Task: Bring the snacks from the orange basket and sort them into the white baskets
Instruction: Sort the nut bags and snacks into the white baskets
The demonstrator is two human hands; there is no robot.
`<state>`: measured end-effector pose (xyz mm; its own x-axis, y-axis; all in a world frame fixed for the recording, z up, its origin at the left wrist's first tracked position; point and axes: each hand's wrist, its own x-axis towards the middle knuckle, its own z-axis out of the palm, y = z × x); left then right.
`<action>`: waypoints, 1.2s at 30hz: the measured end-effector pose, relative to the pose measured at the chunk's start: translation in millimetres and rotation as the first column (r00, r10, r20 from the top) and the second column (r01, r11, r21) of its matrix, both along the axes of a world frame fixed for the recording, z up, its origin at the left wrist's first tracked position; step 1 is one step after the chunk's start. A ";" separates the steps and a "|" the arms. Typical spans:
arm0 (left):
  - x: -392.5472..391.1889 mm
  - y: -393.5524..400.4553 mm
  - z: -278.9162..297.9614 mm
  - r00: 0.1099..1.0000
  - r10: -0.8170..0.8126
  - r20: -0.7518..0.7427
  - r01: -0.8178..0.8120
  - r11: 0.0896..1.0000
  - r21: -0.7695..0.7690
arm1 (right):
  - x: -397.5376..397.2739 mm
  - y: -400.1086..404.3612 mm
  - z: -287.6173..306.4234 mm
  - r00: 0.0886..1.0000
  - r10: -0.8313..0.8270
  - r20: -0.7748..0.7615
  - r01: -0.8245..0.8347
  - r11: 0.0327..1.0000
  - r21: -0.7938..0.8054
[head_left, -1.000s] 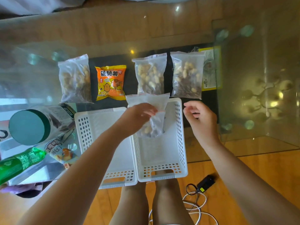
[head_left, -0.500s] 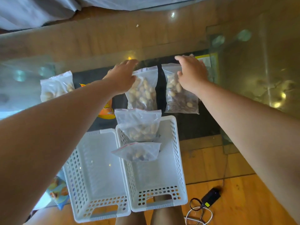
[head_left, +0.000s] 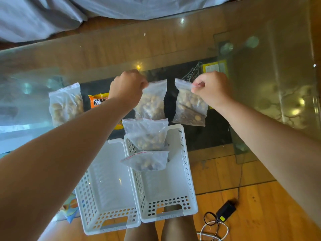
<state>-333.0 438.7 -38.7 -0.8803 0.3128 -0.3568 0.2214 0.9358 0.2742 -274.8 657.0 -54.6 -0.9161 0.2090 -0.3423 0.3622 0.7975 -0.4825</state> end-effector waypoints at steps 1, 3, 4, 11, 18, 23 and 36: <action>5.4 -1.0 8.4 0.999 -0.016 -0.040 0.017 1.000 0.018 | 6.5 1.3 6.6 1.000 -0.018 0.004 0.018 0.999 -0.040; 16.8 -3.0 24.6 0.996 -0.043 -0.083 0.049 0.997 0.067 | 21.3 3.3 20.0 0.998 -0.052 0.019 0.054 0.989 -0.137; 22.5 -4.2 32.6 0.995 -0.057 -0.086 0.065 0.994 0.093 | 29.2 3.4 26.7 0.997 -0.064 0.031 0.069 0.979 -0.191; 55.2 -8.4 76.0 0.983 -0.155 -0.097 0.177 0.940 0.292 | 69.6 -1.8 74.4 0.984 -0.172 -0.040 0.138 0.890 -0.435; 59.1 -8.1 45.2 0.996 -0.043 0.074 0.029 0.982 0.187 | 73.4 0.9 45.3 0.971 -0.237 0.010 0.232 0.939 -0.253; 59.5 -9.3 32.3 0.989 0.118 0.086 -0.129 0.983 0.134 | 84.7 -11.8 25.2 0.979 -0.202 0.027 0.203 0.955 -0.214; 61.8 -4.6 81.4 0.978 0.071 -0.197 -0.015 0.962 0.271 | 96.1 1.8 64.2 0.932 -0.335 -0.142 0.280 0.909 -0.308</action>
<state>-271.2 434.1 42.8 -0.9399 0.3326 -0.0780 0.2599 0.8443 0.4687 -178.7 658.8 9.6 -0.8745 0.4121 -0.2559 0.4483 0.4851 -0.7508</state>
